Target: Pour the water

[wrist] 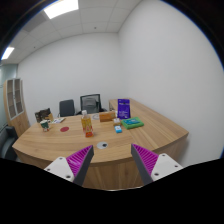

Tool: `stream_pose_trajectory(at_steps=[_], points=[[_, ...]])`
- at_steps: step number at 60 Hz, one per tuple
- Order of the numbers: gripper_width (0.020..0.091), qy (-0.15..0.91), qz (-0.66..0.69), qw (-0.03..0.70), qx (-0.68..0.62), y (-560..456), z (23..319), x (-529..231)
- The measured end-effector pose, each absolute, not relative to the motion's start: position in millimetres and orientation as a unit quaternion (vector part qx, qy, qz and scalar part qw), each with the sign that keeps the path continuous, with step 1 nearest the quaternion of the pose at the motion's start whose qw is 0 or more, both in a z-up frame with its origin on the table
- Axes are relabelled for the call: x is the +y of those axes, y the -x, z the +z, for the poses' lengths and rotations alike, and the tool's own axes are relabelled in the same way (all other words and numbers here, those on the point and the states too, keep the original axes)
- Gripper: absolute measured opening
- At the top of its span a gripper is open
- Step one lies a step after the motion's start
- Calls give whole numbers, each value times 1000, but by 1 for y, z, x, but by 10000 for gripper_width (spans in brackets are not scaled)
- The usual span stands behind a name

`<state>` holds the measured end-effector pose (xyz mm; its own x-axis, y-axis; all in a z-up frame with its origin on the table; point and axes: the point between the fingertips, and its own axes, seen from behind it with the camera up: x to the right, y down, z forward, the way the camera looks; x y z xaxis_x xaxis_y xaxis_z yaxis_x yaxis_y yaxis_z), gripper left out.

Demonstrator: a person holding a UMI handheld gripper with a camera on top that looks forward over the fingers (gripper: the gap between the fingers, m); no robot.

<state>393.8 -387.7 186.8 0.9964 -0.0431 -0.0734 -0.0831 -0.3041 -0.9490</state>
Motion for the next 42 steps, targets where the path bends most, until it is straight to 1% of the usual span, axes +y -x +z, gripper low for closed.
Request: stream_pose_trajectory(at_steps=[5, 8, 18, 23, 33, 42], points=[[837, 805, 14, 591, 46, -395, 189, -390], [837, 805, 14, 591, 49, -371, 185, -386], [836, 813, -8, 581, 49, -339, 178, -393], [835, 814, -9, 579, 41, -323, 175, -382], [836, 815, 13, 580, 12, -279, 156, -318], [833, 814, 40, 579, -8, -241, 126, -219]])
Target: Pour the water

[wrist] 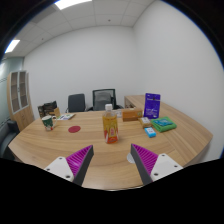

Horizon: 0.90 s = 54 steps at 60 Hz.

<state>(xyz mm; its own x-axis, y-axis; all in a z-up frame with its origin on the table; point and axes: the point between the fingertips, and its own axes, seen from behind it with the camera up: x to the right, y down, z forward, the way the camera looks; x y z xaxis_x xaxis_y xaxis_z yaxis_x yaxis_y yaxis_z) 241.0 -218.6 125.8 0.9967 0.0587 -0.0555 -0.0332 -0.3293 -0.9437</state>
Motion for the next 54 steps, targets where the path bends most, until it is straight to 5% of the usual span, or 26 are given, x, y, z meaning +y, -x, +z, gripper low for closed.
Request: stream_pose_trajectory(at_steps=[25, 27, 29, 49, 54], points=[[831, 792, 39, 608, -39, -213, 73, 26], [782, 791, 36, 609, -50, -209, 72, 32], [598, 793, 25, 606, -55, -210, 68, 37], [446, 814, -10, 580, -11, -205, 68, 49], [446, 815, -25, 578, -15, -182, 97, 53]])
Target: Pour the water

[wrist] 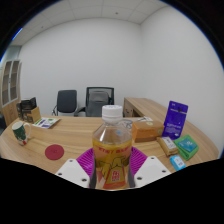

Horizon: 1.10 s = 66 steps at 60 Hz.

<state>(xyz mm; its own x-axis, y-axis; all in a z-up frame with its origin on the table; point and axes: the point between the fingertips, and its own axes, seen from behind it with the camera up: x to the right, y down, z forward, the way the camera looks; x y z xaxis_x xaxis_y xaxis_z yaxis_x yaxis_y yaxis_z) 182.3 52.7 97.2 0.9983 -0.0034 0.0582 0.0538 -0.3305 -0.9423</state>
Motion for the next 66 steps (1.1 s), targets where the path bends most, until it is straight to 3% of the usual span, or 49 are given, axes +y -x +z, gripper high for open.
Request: stream_pose_trajectory(at_steps=[13, 18, 22, 31, 37, 42, 48, 59, 63, 66], points=[[445, 758, -183, 601, -178, -62, 218, 87], [445, 711, -281, 582, -279, 2, 239, 100], [445, 659, -357, 548, -371, 49, 241, 110], [443, 543, -483, 427, -539, 126, 202, 125], [443, 470, -539, 348, -606, 152, 185, 125], [443, 403, -584, 296, -640, 158, 189, 129], [444, 398, -589, 266, -651, 158, 183, 128], [444, 426, -546, 318, -647, 170, 175, 128], [447, 502, -483, 395, -599, 176, 182, 125], [447, 582, -400, 475, -525, 182, 205, 121]])
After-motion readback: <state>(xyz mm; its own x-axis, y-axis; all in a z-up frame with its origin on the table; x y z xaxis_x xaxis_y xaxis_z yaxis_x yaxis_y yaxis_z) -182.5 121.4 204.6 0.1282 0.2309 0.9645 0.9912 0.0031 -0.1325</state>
